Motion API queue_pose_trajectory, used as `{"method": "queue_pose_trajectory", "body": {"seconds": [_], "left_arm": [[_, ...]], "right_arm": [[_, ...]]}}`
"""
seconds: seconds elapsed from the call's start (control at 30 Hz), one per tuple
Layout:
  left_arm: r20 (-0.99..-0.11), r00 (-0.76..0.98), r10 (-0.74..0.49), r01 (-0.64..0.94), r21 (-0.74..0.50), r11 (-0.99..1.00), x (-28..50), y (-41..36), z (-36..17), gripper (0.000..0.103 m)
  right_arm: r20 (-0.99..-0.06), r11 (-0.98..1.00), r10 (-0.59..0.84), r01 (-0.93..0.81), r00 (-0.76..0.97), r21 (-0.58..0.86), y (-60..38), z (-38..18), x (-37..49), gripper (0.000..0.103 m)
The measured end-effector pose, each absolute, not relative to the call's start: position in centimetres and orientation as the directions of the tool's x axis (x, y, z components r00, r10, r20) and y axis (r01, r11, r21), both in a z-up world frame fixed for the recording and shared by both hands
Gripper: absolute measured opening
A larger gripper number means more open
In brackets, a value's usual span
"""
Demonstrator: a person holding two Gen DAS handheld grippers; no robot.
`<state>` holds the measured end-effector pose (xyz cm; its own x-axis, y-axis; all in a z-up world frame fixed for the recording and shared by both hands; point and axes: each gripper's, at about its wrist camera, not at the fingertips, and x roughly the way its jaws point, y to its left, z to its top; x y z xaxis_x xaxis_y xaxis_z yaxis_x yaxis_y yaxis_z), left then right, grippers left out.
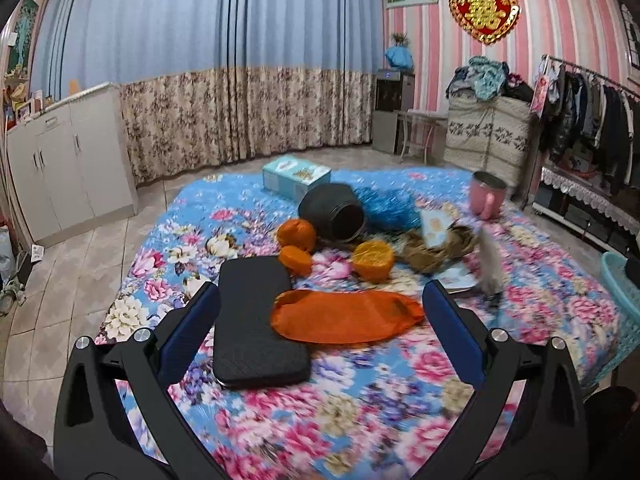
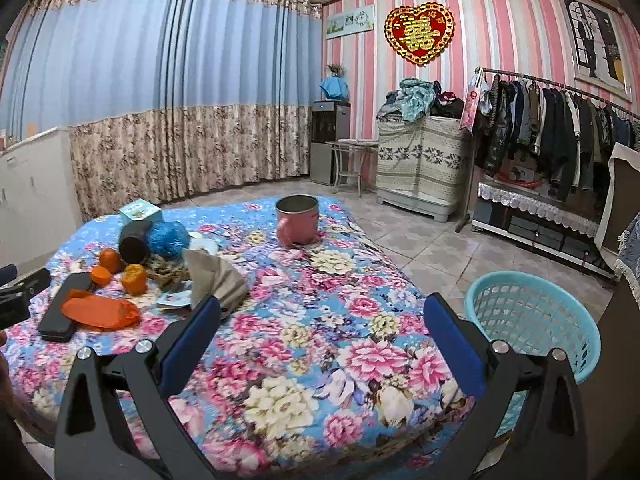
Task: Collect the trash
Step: 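Grasp the orange cloth with the left tool while the right tool grasps the beige cloth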
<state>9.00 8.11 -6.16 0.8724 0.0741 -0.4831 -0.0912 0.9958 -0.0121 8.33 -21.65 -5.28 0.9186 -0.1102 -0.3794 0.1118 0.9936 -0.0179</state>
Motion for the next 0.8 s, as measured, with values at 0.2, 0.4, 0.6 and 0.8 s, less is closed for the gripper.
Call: {"method": "queue_pose_trajectory", "body": {"seconds": [0.2,0.4,0.6,0.8], "left_arm": [[-0.551,0.83,0.082,-0.108,-0.015,0.994,12.8,10.4,-8.7,0.098],[-0.635,0.772,0.026,-0.095,-0.074,0.993,15.5,11.5,-11.1,0.082],[-0.648,0.761,0.021,-0.075,-0.056,0.996,16.6,11.2,-11.9,0.045],[-0.659,0.752,-0.003,-0.05,-0.061,0.997,16.7,11.2,-11.8,0.011]], "right_arm": [[-0.43,0.996,-0.054,0.079,0.901,0.041,-21.7,-6.5,12.1,0.099],[-0.503,0.995,-0.098,0.101,0.859,-0.02,-20.4,-7.7,15.3,0.099],[-0.569,0.993,-0.121,0.097,0.813,-0.072,-19.7,-9.5,17.3,0.099],[-0.59,0.998,-0.05,0.056,0.806,-0.008,-19.1,-9.8,18.2,0.099]]}}
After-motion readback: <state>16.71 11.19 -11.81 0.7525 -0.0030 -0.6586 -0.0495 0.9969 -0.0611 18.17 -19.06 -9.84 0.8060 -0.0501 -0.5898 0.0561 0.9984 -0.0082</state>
